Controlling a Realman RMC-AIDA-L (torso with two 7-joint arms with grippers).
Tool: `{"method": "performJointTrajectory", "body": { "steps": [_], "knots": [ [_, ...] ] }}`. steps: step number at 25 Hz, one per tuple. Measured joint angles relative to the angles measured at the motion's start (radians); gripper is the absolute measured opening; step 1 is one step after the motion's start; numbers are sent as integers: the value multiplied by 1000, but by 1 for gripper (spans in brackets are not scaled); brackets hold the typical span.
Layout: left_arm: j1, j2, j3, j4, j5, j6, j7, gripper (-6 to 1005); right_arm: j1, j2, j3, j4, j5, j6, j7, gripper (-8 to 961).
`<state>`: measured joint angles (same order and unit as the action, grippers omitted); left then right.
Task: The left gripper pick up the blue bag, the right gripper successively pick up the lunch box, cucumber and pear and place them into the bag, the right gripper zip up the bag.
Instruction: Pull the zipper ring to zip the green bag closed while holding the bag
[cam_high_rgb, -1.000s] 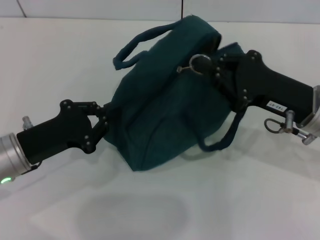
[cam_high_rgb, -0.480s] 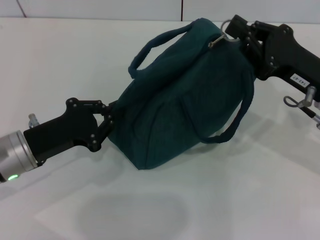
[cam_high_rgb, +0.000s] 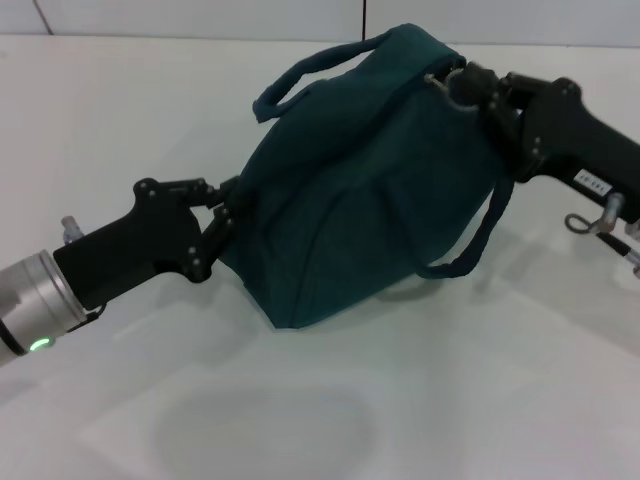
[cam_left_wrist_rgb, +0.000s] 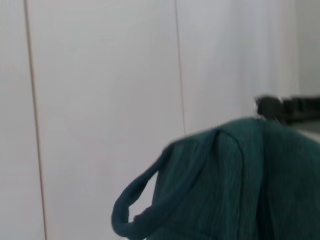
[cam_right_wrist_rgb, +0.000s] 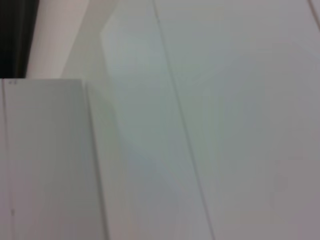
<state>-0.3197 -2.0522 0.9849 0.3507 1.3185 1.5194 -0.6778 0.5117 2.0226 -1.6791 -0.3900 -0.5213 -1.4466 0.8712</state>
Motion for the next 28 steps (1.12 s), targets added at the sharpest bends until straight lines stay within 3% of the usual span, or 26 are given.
{"method": "performJointTrajectory", "body": {
  "steps": [9,14,20,28],
  "knots": [
    [-19,-21,-13,-1,-33,44,-50,248,3,1,-39,0,-7,6,0,9],
    [-30,-26,-14,0,-62,92,-53,474,-1,1,-39,0,-8,2,0,9],
    [-36,-29,-14,-1,-74,115,-64,607,-5,2,-39,2,-10,-2,0,9],
    [-34,-29,-13,-2,-70,114,-60,503,-6,2,-39,2,-10,-8,0,9]
  ]
}}
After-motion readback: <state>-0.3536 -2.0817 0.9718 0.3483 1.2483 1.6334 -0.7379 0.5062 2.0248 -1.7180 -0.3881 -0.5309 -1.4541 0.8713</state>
